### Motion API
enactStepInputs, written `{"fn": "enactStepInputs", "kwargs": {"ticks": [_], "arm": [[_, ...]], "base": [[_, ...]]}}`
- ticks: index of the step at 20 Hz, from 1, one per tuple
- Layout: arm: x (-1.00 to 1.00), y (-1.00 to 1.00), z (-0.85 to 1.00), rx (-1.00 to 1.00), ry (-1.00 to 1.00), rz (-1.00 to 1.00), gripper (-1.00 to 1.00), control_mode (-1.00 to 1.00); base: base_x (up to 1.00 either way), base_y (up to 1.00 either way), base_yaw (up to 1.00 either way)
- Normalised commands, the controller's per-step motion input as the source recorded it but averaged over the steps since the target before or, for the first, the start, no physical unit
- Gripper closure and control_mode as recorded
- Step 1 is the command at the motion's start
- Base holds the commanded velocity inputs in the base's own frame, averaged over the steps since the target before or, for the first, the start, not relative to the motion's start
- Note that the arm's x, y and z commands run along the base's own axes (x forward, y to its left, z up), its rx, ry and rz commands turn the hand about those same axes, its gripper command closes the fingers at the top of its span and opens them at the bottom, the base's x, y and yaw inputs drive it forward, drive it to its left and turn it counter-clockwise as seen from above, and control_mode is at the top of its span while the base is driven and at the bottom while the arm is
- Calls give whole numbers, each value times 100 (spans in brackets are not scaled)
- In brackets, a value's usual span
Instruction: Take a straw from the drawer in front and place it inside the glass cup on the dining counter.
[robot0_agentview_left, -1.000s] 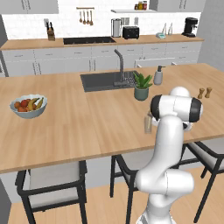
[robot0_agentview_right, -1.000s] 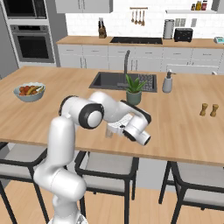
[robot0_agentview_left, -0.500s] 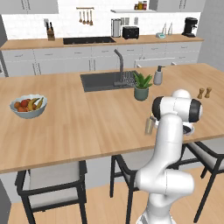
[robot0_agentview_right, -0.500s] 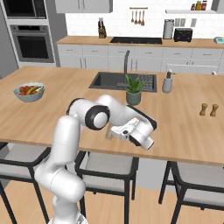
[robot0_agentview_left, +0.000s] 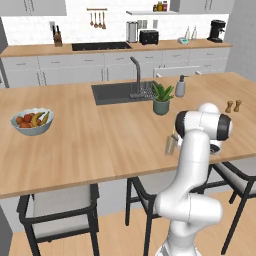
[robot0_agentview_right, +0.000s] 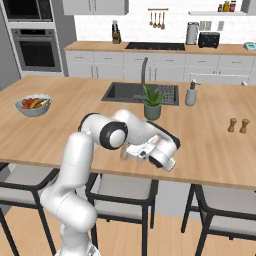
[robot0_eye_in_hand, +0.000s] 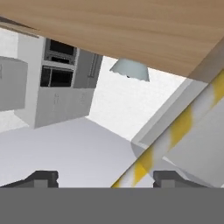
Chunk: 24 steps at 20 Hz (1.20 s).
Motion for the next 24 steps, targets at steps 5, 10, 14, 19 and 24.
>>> {"fn": "enactStepInputs", "kwargs": {"ticks": [5,10,14,19,24], "arm": [[-59,42,-60,-14,-22,0,-100,-100],[40,18,-21,-3,-7,0,-100,-100],[38,1,0,0,-5,0,-100,-100],[-14,0,13,0,-13,0,-100,-100],[-37,0,26,0,-15,0,-100,-100]], "base": [[0,0,0],[0,0,0],[0,0,0],[0,0,0],[0,0,0]]}}
